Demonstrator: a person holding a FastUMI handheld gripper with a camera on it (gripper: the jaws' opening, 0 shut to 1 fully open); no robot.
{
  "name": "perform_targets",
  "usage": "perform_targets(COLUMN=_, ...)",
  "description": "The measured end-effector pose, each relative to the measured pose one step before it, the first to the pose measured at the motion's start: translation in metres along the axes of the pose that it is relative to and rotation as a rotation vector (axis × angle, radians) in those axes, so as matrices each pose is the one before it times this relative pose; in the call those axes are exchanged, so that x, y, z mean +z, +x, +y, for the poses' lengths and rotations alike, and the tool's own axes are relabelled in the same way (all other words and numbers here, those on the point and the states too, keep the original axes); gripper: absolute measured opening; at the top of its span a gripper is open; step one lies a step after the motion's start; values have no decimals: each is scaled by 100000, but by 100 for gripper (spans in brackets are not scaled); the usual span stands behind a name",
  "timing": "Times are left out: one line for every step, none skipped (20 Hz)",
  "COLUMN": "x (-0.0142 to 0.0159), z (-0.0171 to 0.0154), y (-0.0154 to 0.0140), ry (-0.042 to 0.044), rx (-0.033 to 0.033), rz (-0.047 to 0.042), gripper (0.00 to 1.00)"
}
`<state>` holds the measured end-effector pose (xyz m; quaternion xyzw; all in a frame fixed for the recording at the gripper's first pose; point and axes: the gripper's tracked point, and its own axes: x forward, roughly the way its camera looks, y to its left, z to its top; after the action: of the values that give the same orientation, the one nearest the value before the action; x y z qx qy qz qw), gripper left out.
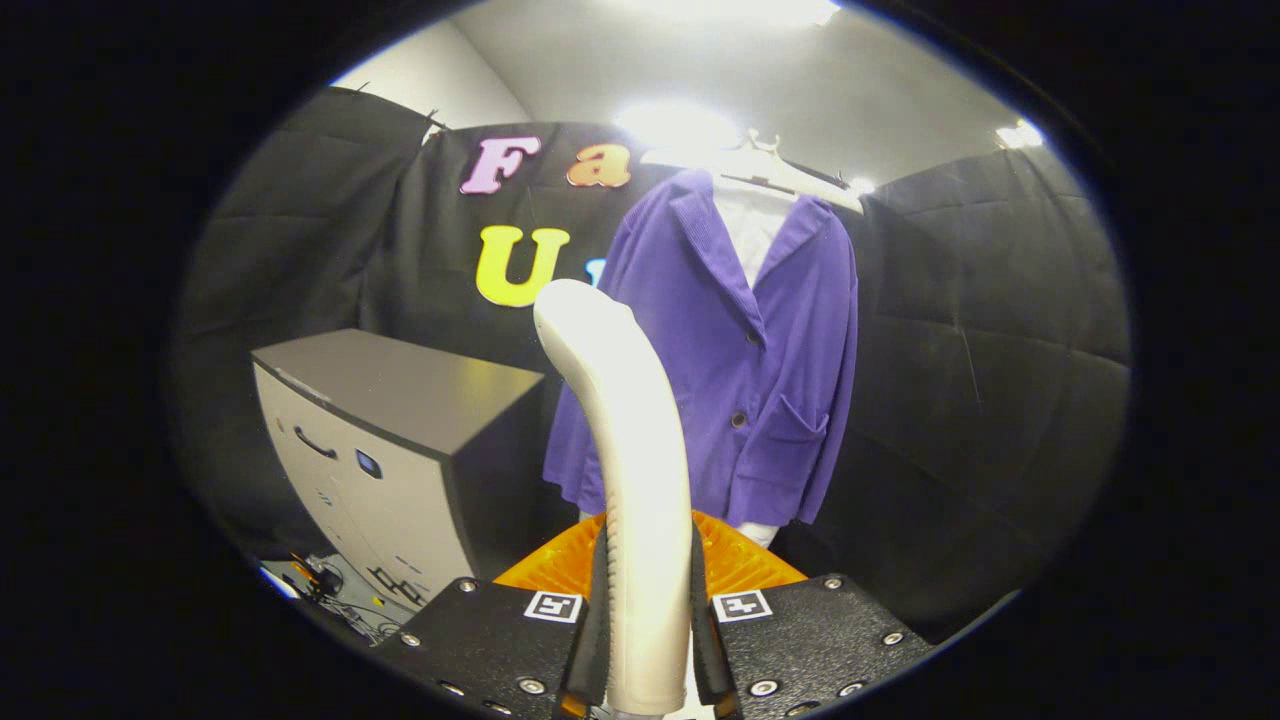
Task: Iron the clothes twice with a garment steamer, once on the left side and once on the right side.
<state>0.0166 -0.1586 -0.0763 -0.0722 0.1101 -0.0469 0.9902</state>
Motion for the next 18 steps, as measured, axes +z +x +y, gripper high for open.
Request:
perform_targets(x=1332, z=550, y=-866, ry=1057, rx=1129, rz=-2275, gripper=33)
perform_targets(x=1394, z=521, y=-883, ry=674, rx=940, rz=-2090, gripper=33)
perform_targets(x=1451, z=434, y=-771, ry=427, rx=574, rz=-2276, gripper=33)
perform_targets(x=1618, z=534, y=-483, ry=455, rx=81, rz=-2903, gripper=33)
perform_targets(x=1501, z=392, y=-89, ry=479, rx=-241, rz=-3043, gripper=33)
perform_targets(x=1526, z=501, y=-185, ry=334, rx=-377, rz=-2988, gripper=33)
perform_targets(x=1425, z=481, y=-78, ry=-333, rx=-797, rz=-3109, gripper=33)
perform_targets(x=1281, z=481, y=-130, ry=-1101, rx=-1185, rz=-2587, gripper=33)
perform_targets(x=911, z=374, y=3, ry=-826, rx=-1158, rz=-1528, gripper=33)
perform_targets(x=881, z=740, y=-74, ry=118, rx=-870, rz=-1511, gripper=33)
perform_targets(x=862, z=965, y=43, ry=979, rx=-902, rz=-1580, gripper=33)
perform_targets(x=795, z=1017, y=12, ry=1052, rx=-1027, rz=-1428, gripper=33)
perform_targets(x=623, z=911, y=-92, ry=1031, rx=-458, rz=-804, gripper=33)
perform_targets(x=505, z=1321, y=81, ry=1568, rx=376, rz=-256, gripper=33)
perform_targets(x=101, z=1264, y=104, ry=1892, rx=380, rz=112, gripper=33)
perform_targets(x=271, z=1044, y=140, ry=1539, rx=-469, rz=-497, gripper=33)
perform_targets(x=346, z=665, y=179, ry=1053, rx=-792, rz=-895, gripper=33)
perform_targets(x=118, z=811, y=63, ry=1320, rx=-920, rz=-310, gripper=33)
